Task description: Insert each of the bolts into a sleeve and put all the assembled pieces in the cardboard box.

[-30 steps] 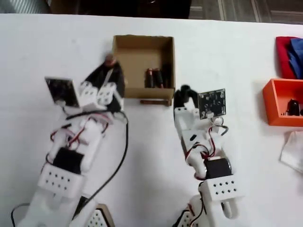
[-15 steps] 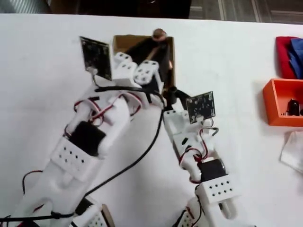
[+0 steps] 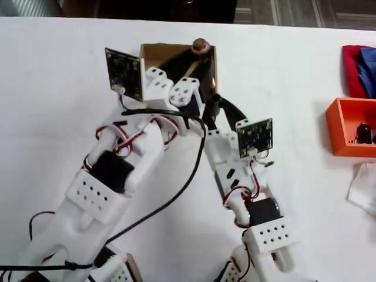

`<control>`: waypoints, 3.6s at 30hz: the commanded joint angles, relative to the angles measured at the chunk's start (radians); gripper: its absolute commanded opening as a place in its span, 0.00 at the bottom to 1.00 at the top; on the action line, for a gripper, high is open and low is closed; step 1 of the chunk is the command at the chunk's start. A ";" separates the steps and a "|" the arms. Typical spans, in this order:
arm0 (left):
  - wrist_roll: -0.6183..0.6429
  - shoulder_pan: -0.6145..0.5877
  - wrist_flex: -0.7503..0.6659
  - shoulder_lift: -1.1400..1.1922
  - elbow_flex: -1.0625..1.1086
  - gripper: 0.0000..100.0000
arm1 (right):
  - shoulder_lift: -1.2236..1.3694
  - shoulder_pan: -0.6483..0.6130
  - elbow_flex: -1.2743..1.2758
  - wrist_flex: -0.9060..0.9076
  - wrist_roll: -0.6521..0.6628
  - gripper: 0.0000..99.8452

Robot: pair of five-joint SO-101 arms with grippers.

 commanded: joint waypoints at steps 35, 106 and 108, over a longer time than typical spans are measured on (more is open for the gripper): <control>-0.138 0.043 -0.124 0.043 0.102 0.03 | -0.025 -0.010 -0.015 -0.021 0.009 0.02; -0.230 -1.005 0.244 -0.267 0.662 0.06 | 0.664 -0.010 -1.112 0.768 -0.002 0.02; -0.404 -1.045 0.296 -0.267 0.696 0.08 | 0.883 -0.007 -1.344 0.878 -0.037 0.02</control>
